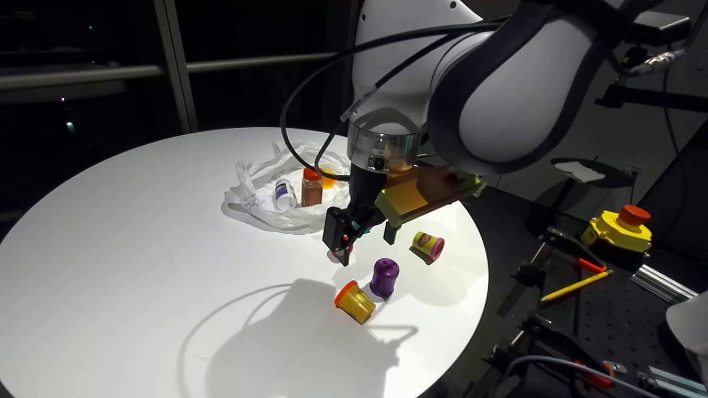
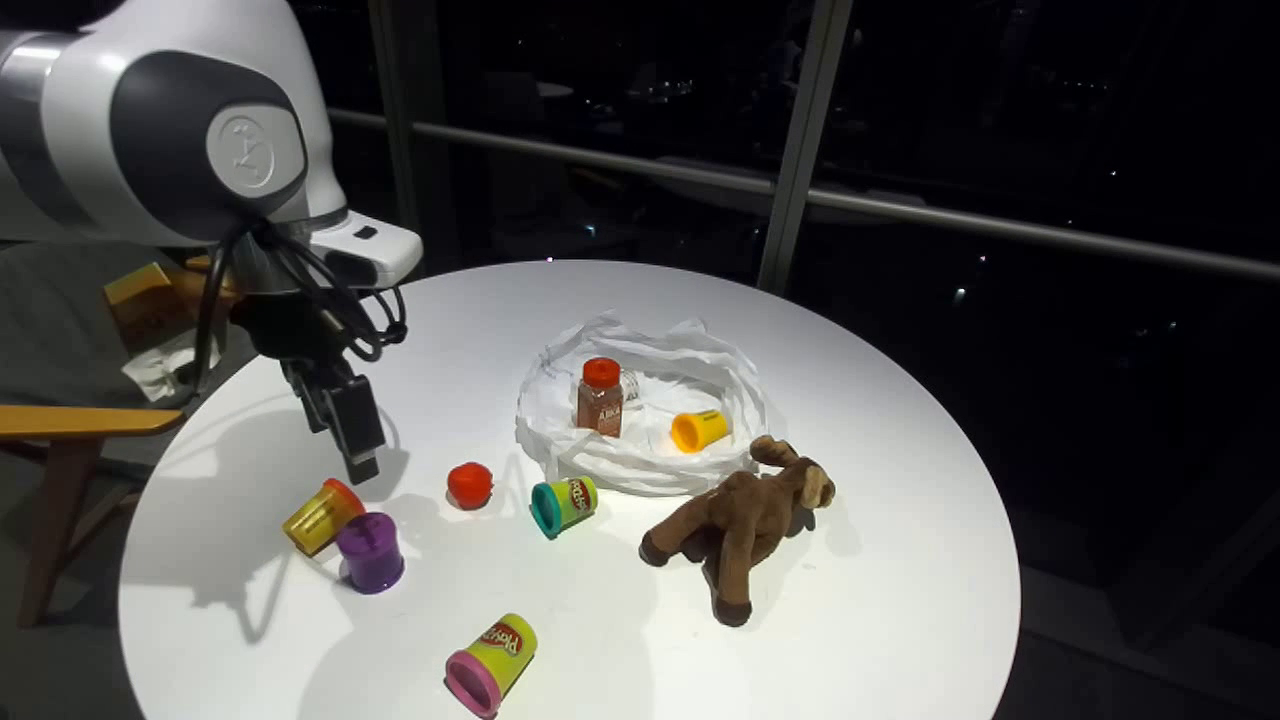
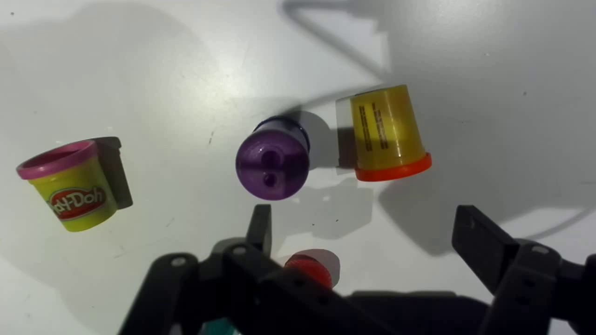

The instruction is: Pick up the objects from the table and put them on the plastic

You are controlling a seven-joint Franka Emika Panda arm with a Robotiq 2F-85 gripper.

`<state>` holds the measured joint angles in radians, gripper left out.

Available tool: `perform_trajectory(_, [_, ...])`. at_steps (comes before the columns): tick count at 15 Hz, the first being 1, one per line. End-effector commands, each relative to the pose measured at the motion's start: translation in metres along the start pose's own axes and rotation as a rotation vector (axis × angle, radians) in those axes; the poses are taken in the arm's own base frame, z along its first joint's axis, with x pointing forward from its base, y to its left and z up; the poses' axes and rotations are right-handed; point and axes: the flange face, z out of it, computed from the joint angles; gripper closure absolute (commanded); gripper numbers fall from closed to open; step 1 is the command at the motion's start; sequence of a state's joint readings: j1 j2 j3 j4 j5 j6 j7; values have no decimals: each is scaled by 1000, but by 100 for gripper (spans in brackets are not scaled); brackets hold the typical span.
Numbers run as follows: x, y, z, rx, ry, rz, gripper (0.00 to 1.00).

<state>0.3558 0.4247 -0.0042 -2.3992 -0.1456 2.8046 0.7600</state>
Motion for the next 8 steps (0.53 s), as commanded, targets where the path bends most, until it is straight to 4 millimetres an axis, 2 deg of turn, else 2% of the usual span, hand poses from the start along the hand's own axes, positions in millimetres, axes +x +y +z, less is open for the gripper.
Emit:
perform_trajectory(1, [11, 6, 4, 45, 25, -1, 0])
perform_trajectory(8, [47, 20, 25, 20, 7, 7, 0])
